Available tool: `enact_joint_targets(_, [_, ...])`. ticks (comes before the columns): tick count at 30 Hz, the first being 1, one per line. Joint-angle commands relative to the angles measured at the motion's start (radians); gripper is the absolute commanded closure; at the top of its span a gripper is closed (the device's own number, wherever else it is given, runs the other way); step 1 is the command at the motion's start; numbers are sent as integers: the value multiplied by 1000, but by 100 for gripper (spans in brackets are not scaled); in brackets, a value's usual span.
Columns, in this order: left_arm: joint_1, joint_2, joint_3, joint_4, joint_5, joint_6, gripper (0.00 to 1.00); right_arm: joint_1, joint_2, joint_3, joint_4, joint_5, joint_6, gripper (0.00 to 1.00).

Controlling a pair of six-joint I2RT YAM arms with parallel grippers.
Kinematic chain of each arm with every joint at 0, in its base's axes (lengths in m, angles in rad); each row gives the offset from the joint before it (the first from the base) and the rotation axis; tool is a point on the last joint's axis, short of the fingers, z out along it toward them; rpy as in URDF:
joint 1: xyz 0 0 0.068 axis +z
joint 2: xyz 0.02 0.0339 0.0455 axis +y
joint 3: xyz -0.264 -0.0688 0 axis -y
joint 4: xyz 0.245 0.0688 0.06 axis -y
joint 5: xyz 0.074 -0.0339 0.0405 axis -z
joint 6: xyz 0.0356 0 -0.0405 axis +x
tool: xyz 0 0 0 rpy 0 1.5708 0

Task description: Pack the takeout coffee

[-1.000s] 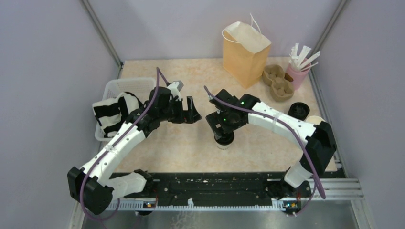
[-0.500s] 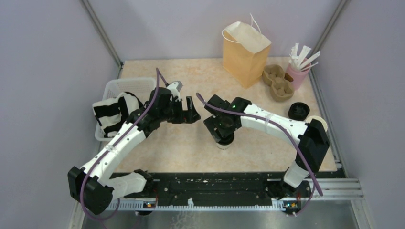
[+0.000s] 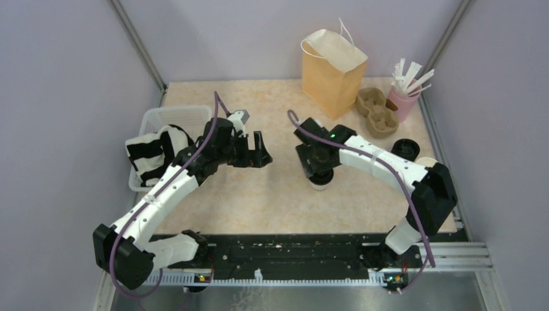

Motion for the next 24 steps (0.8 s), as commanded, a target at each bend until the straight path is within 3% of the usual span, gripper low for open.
enact_joint_targets(1, [1,23,45,17,26,55,2,-216,-113,-89,68,91,-5,39])
enact_joint_targets(5, [1,38,64,12,44,96,2,-399,-134,-152,151,63,-47,39])
enact_joint_targets(9, [0,50,81,13,74,129,2,-496,-109,-156,185,52,-72,36])
enact_joint_targets(13, [1,58,92,19,104,169,2,-521,-87,-130,182,28,-72,29])
enact_joint_targets(19, [-1,71,94,35,180,218,2,-521,-105,-17,70,3,-36,3])
enact_joint_targets(24, [-4,54,90,43,205,229,2,-537,-151,132,-59,-16,-21,1])
